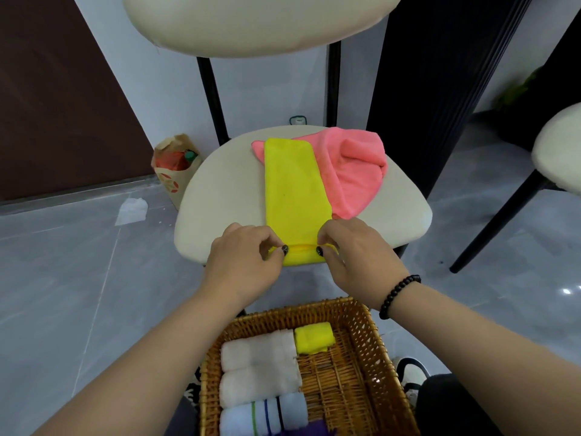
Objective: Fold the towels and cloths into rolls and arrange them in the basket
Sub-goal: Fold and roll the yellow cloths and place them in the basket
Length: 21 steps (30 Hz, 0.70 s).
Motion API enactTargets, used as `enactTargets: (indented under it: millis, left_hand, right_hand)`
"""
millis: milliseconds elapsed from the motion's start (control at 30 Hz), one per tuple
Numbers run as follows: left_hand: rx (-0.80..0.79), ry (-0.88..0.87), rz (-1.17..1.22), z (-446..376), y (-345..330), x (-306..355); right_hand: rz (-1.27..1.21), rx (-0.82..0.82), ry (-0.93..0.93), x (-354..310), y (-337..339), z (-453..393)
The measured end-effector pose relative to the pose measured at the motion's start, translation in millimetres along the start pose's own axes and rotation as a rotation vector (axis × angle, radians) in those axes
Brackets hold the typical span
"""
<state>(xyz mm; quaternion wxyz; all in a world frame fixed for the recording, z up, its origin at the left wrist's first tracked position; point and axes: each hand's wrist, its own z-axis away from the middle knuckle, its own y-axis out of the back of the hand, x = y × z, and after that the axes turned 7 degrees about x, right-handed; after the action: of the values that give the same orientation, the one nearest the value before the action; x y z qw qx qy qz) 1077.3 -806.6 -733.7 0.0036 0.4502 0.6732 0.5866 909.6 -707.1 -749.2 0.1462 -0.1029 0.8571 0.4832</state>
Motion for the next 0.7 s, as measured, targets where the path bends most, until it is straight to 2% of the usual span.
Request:
enactTargets:
  millis: [167,267,367,467,700]
  left_hand:
    - [0.137,-0.174,-0.152,-0.3,-1.4,-2.3]
    - [0.166,-0.429,-0.206,1.1,-2.1,-8.4]
    - [0.149,-0.637,-0.269,4.1,-4.0,-16.6]
    - [0.144,-0.683,-0.286,6.1,-4.7,-20.6]
    - [0.109,-0.589,-0.286,12.5,-5.3,-21.0]
  right_hand:
    - [0.084,0.121,0.083,-0.7,-7.5,-5.1]
    - [0.243,0.157,0.297,-2.0,-8.3,-2.6]
    - [0.331,0.149,0.373,-1.3,-10.9,5.4]
    - [0.327,0.140,0.349,1.6,-12.9,11.7]
    - [0.259,0.119,0.233,6.2,-10.5,14.6]
